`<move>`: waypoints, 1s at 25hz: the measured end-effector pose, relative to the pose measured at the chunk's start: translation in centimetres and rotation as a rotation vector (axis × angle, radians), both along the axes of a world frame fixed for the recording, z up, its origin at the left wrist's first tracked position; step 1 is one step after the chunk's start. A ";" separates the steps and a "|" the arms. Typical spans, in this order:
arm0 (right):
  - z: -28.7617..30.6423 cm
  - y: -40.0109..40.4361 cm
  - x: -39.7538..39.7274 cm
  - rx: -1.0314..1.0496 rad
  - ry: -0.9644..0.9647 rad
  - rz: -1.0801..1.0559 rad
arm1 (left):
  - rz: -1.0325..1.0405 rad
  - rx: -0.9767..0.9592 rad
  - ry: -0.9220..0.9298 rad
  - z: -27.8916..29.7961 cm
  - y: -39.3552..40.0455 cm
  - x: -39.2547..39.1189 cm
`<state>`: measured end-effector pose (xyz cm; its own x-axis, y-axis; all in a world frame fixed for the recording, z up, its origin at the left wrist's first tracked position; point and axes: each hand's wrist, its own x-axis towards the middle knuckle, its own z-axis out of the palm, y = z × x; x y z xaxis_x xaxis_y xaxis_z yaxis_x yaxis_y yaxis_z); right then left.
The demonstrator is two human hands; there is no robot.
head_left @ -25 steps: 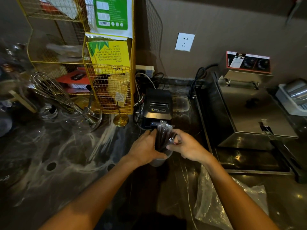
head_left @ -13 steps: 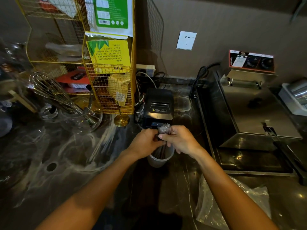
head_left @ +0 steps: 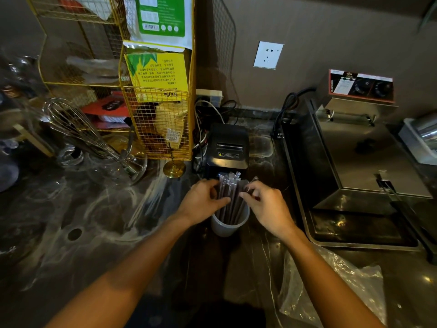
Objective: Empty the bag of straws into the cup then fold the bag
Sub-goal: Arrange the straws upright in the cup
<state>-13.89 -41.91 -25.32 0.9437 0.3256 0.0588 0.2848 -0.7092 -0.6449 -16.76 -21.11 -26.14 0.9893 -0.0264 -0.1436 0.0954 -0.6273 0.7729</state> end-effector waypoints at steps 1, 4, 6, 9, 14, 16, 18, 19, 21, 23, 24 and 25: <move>-0.1 -0.1 -0.2 0.027 -0.015 -0.010 | -0.002 0.024 -0.017 -0.1 -0.1 0.1; -0.6 -0.1 -0.3 0.107 -0.009 -0.049 | 0.020 0.063 -0.062 0.1 -0.4 0.6; -0.8 -0.1 -0.2 0.184 0.018 -0.099 | -0.009 0.033 -0.059 0.3 -0.3 1.0; -0.7 -0.1 0.0 0.299 0.124 -0.155 | -0.043 -0.020 -0.022 0.4 0.2 1.4; -0.5 -0.2 0.9 0.182 0.148 0.021 | -0.080 -0.122 0.010 0.3 0.5 1.1; 0.5 -0.1 1.4 0.172 0.221 0.078 | -0.119 -0.127 0.019 0.8 0.9 1.1; 1.8 -0.2 2.1 0.166 0.299 0.122 | -0.190 -0.105 0.030 1.4 1.2 1.4; 2.2 -0.3 2.6 0.155 0.331 0.131 | -0.211 -0.103 0.033 1.6 1.3 1.6; 2.3 -0.2 3.2 0.132 0.387 0.112 | -0.201 -0.094 0.045 1.7 1.2 1.9; 1.7 -0.1 3.3 0.133 0.420 0.077 | -0.171 -0.097 0.057 1.8 1.1 1.8; 1.3 -0.1 3.1 0.144 0.424 0.064 | -0.154 -0.121 0.068 1.7 1.1 1.6; 1.0 -0.2 2.9 0.162 0.425 0.054 | -0.133 -0.157 0.087 1.6 1.1 1.4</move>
<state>-11.02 -42.08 -24.37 0.8768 0.3935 -0.2763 0.0045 -0.5813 -0.8137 -15.39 -20.06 -24.54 0.9598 -0.1843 -0.2117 0.0902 -0.5116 0.8545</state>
